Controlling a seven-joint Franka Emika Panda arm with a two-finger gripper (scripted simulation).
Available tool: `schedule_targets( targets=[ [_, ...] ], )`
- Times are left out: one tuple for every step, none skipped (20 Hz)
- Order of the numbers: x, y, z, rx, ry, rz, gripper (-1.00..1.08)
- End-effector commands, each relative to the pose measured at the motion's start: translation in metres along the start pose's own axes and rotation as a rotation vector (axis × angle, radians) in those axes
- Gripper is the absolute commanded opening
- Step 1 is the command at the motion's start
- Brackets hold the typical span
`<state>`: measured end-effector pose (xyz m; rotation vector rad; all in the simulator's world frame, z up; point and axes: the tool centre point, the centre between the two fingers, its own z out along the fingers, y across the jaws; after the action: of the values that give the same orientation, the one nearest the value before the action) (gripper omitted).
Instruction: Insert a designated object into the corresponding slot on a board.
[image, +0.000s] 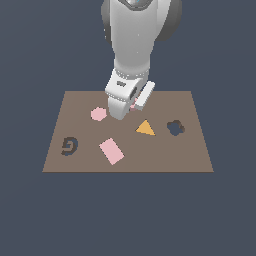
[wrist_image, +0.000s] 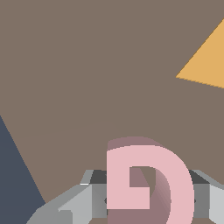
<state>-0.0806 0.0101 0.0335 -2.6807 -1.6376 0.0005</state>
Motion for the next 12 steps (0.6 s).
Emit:
schedule_targets(
  targets=[
    [-0.004,0.001,0.0,0.0,0.0,-0.03,-1.0],
    [-0.007,0.001,0.0,0.0,0.0,-0.045,-1.0],
    [-0.009,0.001,0.0,0.0,0.0,-0.062,-1.0],
    [-0.011,0.001,0.0,0.0,0.0,-0.079,-1.0],
    [-0.014,0.002,0.0,0.0,0.0,-0.097,-1.0],
    [-0.017,0.002,-0.001,0.0,0.0,-0.117,-1.0],
    [-0.019,0.003,-0.001,0.0,0.0,-0.138,-1.0],
    [-0.022,0.004,-0.001,0.0,0.0,-0.159,-1.0],
    [-0.026,0.004,-0.001,-0.001,0.0,-0.182,-1.0],
    [-0.029,0.005,-0.001,-0.001,0.0,-0.206,-1.0],
    [-0.032,0.006,-0.001,-0.001,0.0,-0.232,-1.0],
    [-0.036,0.008,-0.001,-0.001,0.0,-0.258,-1.0]
  ],
)
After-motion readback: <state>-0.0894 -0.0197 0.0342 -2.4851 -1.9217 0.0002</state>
